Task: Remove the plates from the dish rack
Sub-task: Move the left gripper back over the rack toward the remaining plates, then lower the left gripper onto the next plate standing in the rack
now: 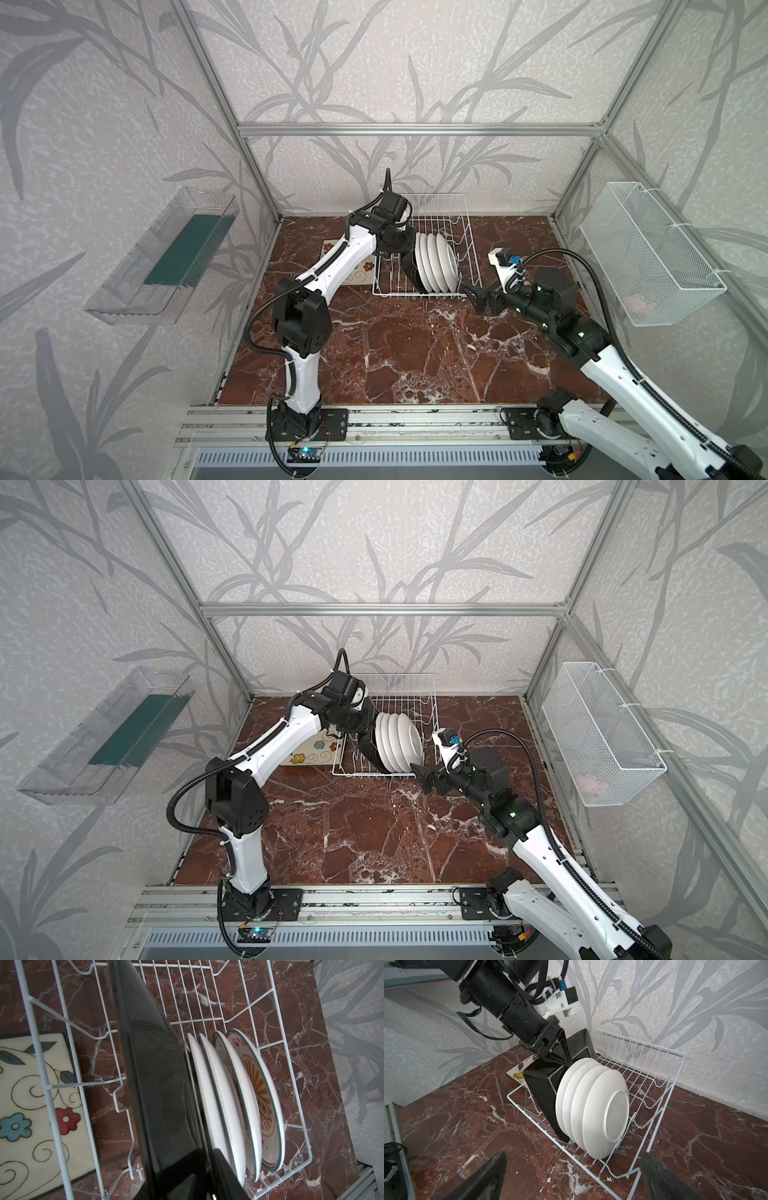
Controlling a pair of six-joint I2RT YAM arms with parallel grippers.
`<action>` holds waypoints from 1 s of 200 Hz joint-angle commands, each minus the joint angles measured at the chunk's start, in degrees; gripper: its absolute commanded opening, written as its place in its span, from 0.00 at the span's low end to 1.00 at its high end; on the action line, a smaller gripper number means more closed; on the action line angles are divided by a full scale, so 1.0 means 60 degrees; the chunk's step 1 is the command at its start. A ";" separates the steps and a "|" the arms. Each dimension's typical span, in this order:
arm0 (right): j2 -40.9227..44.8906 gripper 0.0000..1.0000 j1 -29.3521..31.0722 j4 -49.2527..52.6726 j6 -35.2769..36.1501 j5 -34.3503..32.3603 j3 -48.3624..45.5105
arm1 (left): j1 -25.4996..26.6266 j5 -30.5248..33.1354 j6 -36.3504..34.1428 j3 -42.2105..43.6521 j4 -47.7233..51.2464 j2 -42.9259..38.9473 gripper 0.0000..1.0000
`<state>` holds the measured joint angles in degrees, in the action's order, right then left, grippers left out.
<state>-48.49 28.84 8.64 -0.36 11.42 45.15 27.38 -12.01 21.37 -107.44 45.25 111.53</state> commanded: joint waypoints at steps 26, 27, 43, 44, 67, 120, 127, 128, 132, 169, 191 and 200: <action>0.0158 0.99 0.0053 0.0050 0.0046 -0.0058 -0.0087 | 0.0046 0.0405 -0.0060 -0.0288 0.0462 0.0115 0.34; 0.0157 0.99 0.0055 0.0044 0.0046 -0.0058 -0.0085 | 0.0041 0.0412 -0.0060 -0.0288 0.0459 0.0102 0.34; 0.0157 0.99 0.0056 0.0035 -0.0026 0.0025 -0.0083 | 0.0051 0.0463 -0.0024 -0.0260 0.0444 0.0031 0.37; 0.0157 0.99 0.0056 0.0037 -0.0027 0.0028 -0.0083 | 0.0044 0.0471 -0.0020 -0.0259 0.0443 0.0023 0.37; 0.0086 0.99 0.0055 -0.0005 -0.0042 0.0045 -0.0112 | 0.0046 0.0505 -0.0016 -0.0243 0.0443 -0.0083 0.43; 0.0010 0.99 0.0052 0.0014 -0.0086 0.0133 -0.0039 | 0.0013 0.0386 -0.0016 0.0073 0.0314 0.0004 0.39; 0.0036 0.99 0.0048 0.0038 -0.0096 0.0133 -0.0025 | 0.0018 0.0349 0.0021 0.0103 0.0282 0.0023 0.37; 0.0038 0.99 0.0052 0.0046 -0.0099 0.0133 -0.0024 | 0.0020 0.0341 0.0025 0.0106 0.0288 0.0020 0.36; 0.0052 0.99 0.0053 0.0046 -0.0108 0.0133 -0.0024 | 0.0009 0.0328 0.0042 0.0106 0.0269 0.0035 0.34; 0.0113 0.99 0.0053 0.0097 -0.0094 0.0054 -0.0039 | -0.0007 0.0164 0.0156 0.0105 0.0192 0.0052 0.26; 0.0113 0.99 0.0043 0.0050 -0.0123 0.0089 -0.0039 | -0.0032 -0.0001 0.0276 0.0100 0.0193 0.0048 0.25; 0.0099 0.99 0.0047 0.0039 -0.0101 0.0074 -0.0039 | -0.0036 -0.0035 0.0329 0.0117 0.0196 0.0054 0.23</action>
<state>-48.58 28.84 8.73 -0.62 11.62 45.15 27.35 -13.91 24.27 -107.53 43.53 111.57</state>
